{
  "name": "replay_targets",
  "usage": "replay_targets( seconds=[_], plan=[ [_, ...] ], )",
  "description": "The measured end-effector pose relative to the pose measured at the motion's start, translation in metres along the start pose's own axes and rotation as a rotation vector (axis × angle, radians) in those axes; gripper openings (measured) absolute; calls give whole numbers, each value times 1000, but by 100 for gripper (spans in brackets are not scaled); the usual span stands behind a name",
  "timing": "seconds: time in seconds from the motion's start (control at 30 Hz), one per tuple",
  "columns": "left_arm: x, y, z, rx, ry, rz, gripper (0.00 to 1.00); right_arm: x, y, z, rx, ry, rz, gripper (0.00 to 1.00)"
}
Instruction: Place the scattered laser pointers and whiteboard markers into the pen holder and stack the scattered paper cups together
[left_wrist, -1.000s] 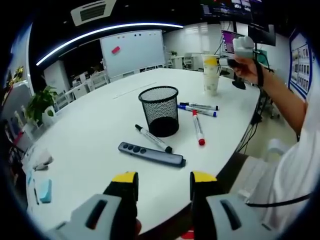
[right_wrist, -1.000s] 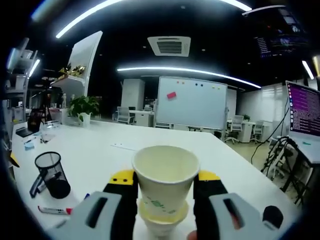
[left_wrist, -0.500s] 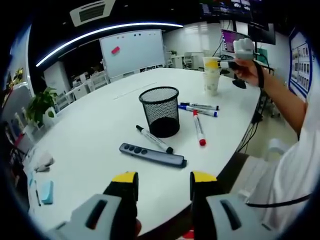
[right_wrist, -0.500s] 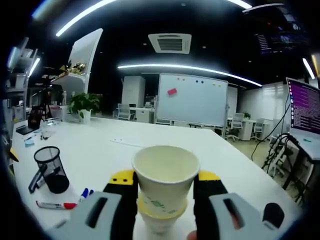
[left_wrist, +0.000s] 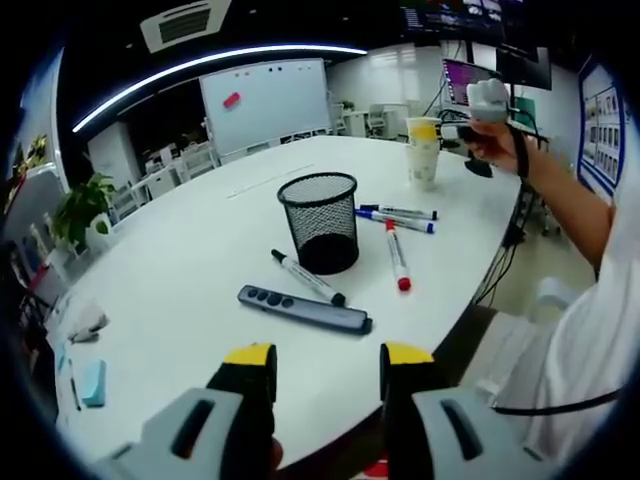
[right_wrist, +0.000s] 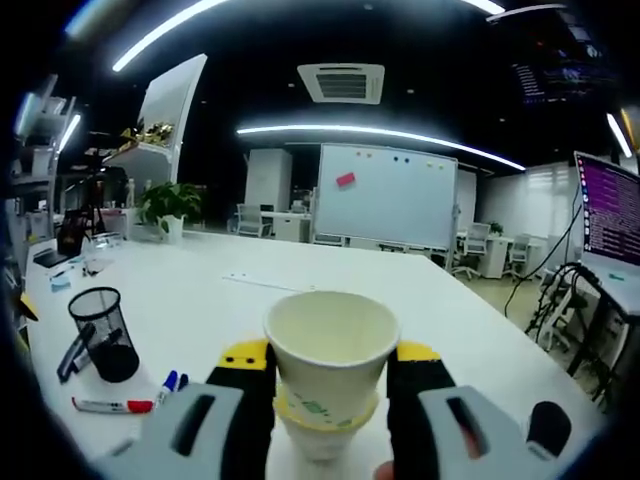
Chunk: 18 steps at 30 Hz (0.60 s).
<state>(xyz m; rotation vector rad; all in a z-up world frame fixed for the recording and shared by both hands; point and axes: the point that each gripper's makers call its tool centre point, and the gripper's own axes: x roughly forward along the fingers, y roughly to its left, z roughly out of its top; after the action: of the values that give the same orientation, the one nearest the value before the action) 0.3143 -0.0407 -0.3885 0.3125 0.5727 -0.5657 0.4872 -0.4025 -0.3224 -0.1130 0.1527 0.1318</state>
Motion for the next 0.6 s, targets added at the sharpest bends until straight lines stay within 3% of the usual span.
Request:
replay_targets(
  seconds=[0.6],
  plan=[
    [1,0,-2,-2,3,-2,42,1,2,-7,-3,19,9,42]
  ],
)
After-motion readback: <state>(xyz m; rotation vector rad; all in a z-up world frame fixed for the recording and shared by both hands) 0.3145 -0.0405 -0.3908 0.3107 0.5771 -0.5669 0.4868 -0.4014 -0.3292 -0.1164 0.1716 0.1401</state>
